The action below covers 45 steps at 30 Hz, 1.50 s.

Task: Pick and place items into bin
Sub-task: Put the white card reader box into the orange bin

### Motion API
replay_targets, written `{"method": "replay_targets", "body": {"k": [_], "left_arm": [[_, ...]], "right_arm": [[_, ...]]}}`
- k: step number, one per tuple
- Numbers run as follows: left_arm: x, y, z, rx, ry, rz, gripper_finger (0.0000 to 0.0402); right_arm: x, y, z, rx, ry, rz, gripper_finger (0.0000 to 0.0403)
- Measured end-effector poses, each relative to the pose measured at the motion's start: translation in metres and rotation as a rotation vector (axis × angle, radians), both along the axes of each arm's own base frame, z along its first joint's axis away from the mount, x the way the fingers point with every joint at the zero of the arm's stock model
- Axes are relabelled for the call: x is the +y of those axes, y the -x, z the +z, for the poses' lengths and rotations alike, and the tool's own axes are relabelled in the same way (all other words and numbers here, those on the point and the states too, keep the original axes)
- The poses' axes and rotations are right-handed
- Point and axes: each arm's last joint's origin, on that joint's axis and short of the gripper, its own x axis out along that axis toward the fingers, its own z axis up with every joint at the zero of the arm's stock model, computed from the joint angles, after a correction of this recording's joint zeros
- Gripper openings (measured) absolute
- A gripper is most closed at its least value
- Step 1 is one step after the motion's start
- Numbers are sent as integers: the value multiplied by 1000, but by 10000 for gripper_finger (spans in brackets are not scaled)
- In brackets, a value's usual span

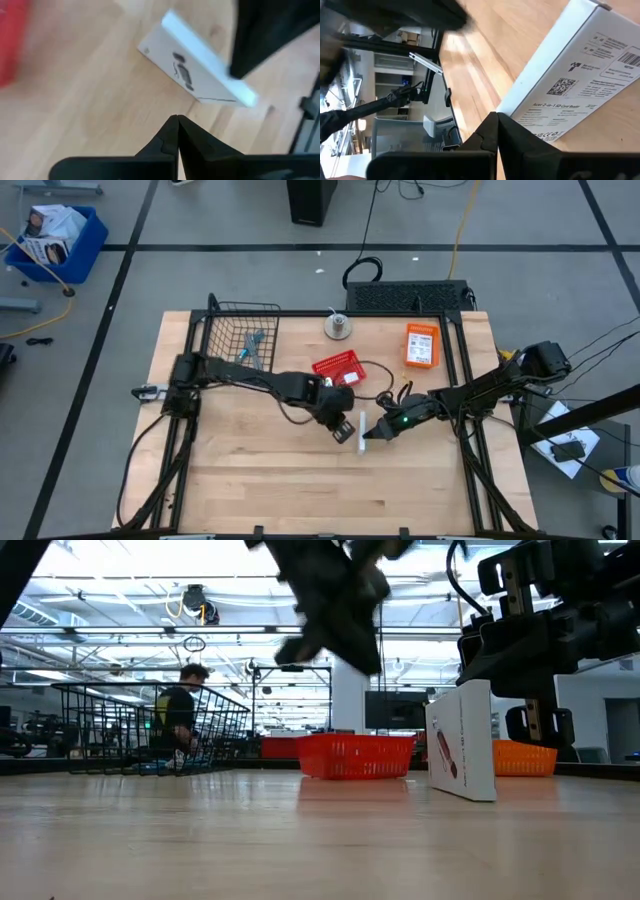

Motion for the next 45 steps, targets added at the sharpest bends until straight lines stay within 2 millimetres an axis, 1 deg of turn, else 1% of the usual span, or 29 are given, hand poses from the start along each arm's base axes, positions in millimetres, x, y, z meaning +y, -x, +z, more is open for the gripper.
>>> {"method": "replay_targets", "body": {"k": [3,5,8,9,12,15,16,19,22,28,30,33,38,40,42,45], "left_arm": [[4,13,28,-42,-50,7,18],[7,20,45,-87,-87,-10,14],[9,31,78,-207,-130,-33,4],[10,36,91,-260,-141,-48,4],[10,51,119,-415,-169,-82,10],[13,72,132,-516,-172,-70,8],[14,80,132,-536,-176,-66,5],[18,109,124,-575,-171,-45,5],[22,137,109,-652,-149,-16,10],[25,194,84,-936,-147,-1,4],[25,211,72,-978,-150,10,10],[28,235,55,-995,-152,95,15],[31,261,30,-1016,-136,136,3],[32,268,21,-1014,-138,140,8],[32,275,7,-994,-148,141,19],[34,284,-12,-1012,-128,199,30]], "right_arm": [[0,0,0,0,1,1,0],[0,0,0,-1,0,3,0],[0,0,0,-1,1,2,0],[0,0,0,-1,2,1,0],[0,0,0,2,3,1,0],[0,0,0,2,2,0,0],[0,0,0,0,1,0,0],[0,0,0,0,1,0,0],[0,0,0,-2,0,0,0],[0,0,0,-1,0,2,0],[0,0,0,0,0,3,0],[0,0,0,2,-6,-1,0],[0,0,-1,13,-16,-10,0],[0,0,-1,17,-18,-23,0],[-1,0,-1,21,-27,-39,0],[-1,0,-1,21,-25,-42,0]]}}
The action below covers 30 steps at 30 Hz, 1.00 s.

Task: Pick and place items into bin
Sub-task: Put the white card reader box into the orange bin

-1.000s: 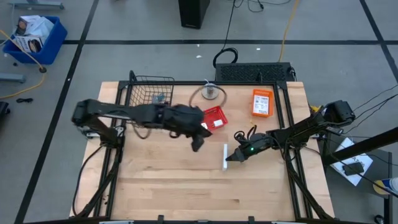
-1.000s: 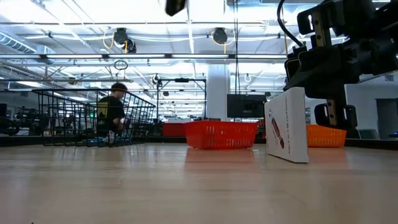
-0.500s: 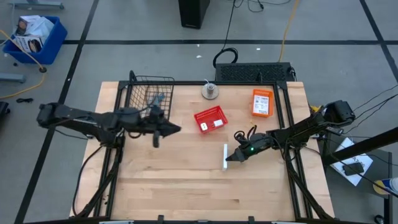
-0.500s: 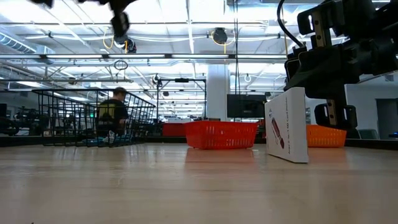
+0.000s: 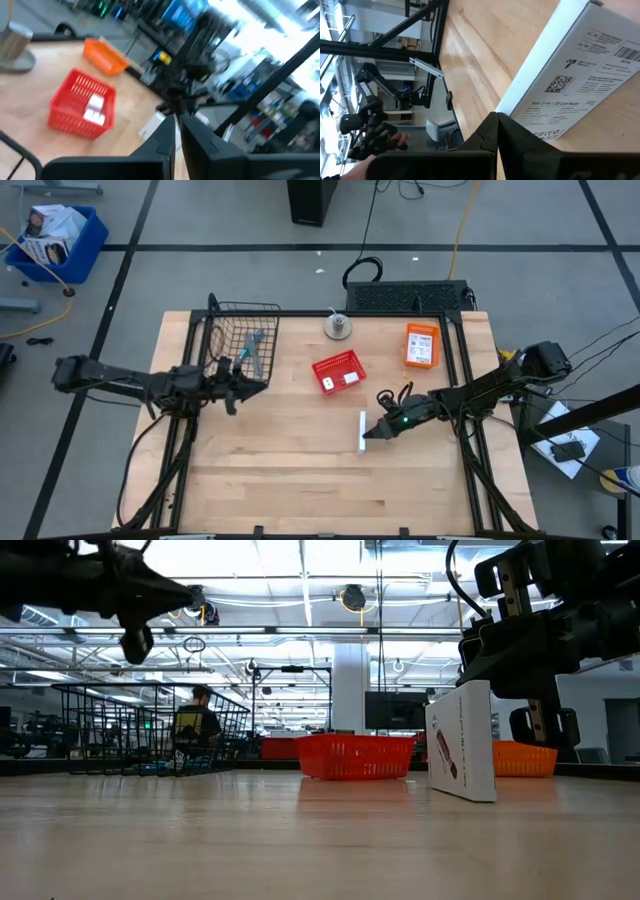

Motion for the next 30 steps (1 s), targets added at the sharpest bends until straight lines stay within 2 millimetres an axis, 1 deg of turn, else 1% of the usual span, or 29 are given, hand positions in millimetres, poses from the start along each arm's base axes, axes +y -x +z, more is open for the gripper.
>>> {"method": "replay_targets", "body": {"k": [2,4,7,9,13,30], "left_arm": [[0,5,-7,-57,4,0,35],[0,10,-17,-72,6,-11,36],[1,16,-27,-107,22,-16,35],[1,18,-28,-147,21,-16,36],[1,21,-30,-162,18,-18,37],[1,20,-30,-154,30,-19,37]], "right_arm": [[0,0,0,-2,5,-11,0],[-1,0,0,-4,8,-25,0],[-1,-1,1,-13,8,-28,0],[-1,-1,1,-23,5,-27,0],[-1,-1,2,-26,4,-27,0],[0,-3,6,-76,7,-16,0]]}}
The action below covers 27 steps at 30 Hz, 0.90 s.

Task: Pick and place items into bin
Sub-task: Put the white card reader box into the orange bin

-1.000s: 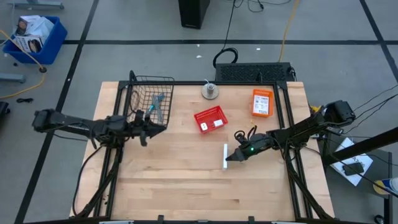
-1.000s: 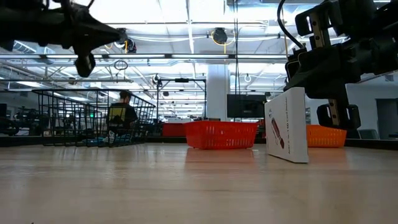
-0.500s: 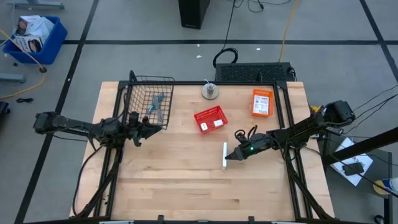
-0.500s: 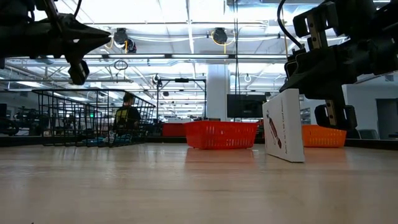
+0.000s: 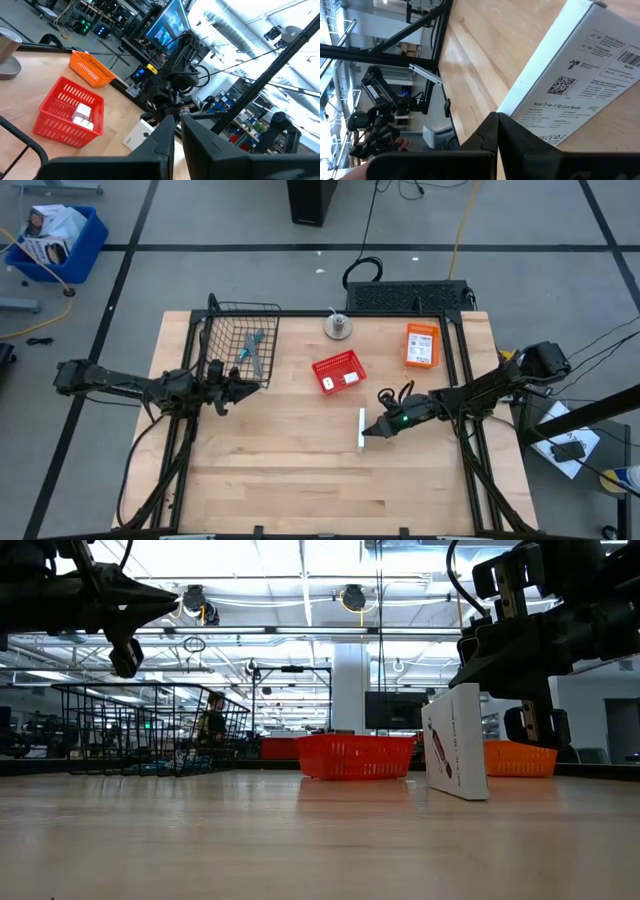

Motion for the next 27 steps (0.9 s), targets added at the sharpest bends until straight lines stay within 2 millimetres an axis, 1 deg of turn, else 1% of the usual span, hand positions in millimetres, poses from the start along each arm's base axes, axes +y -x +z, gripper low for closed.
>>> {"method": "replay_targets", "body": {"k": [27], "left_arm": [[0,0,0,6,3,0,37]], "right_arm": [[1,-1,5,-52,-5,35,0]]}}
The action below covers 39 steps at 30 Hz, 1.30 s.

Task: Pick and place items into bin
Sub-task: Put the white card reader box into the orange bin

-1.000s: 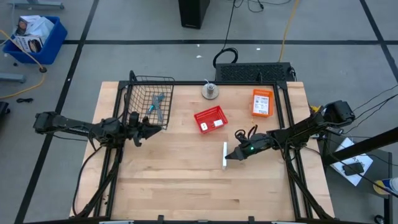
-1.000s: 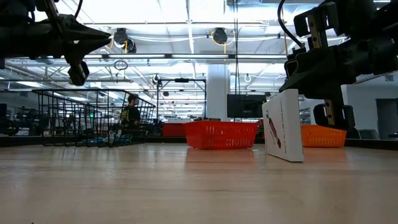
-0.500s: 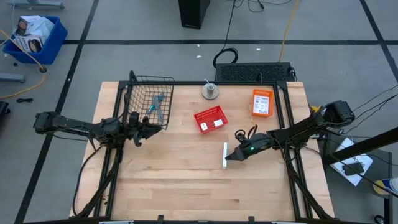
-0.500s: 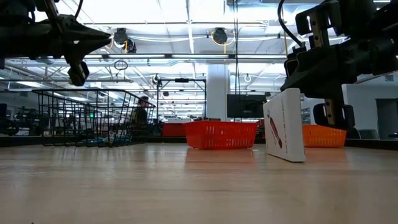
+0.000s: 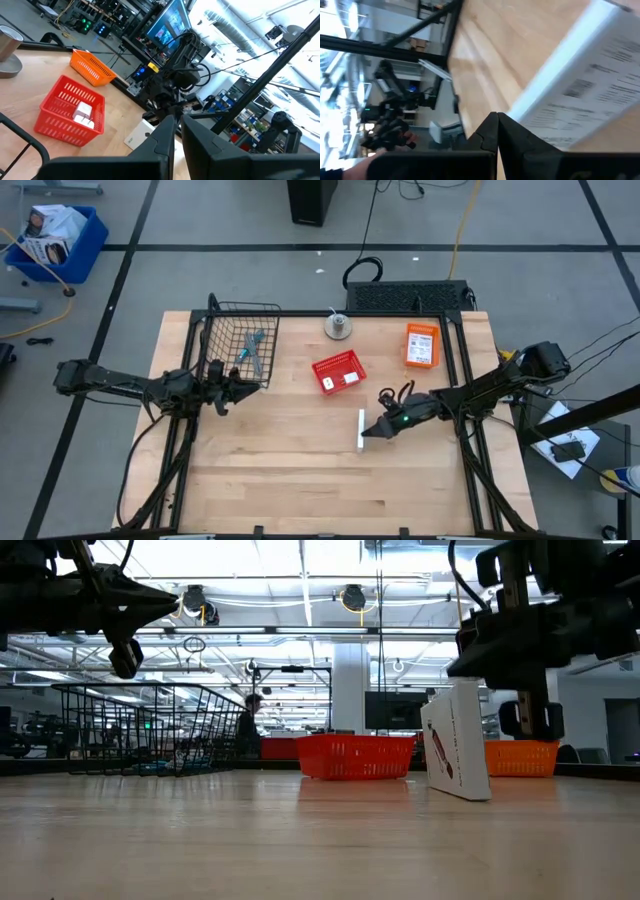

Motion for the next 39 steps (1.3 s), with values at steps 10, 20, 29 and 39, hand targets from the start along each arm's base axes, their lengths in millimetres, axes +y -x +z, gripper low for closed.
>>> {"method": "replay_targets", "body": {"k": [10,20,29,39], "left_arm": [[0,0,0,2,-27,4,37],[0,0,0,2,-29,4,37],[0,0,0,2,-28,4,37],[0,0,0,2,-26,4,37]], "right_arm": [[0,-1,28,-224,-37,1,0],[2,-13,75,-164,-25,-59,0],[-6,-21,145,363,163,-214,0],[-15,-40,171,578,204,-278,0]]}}
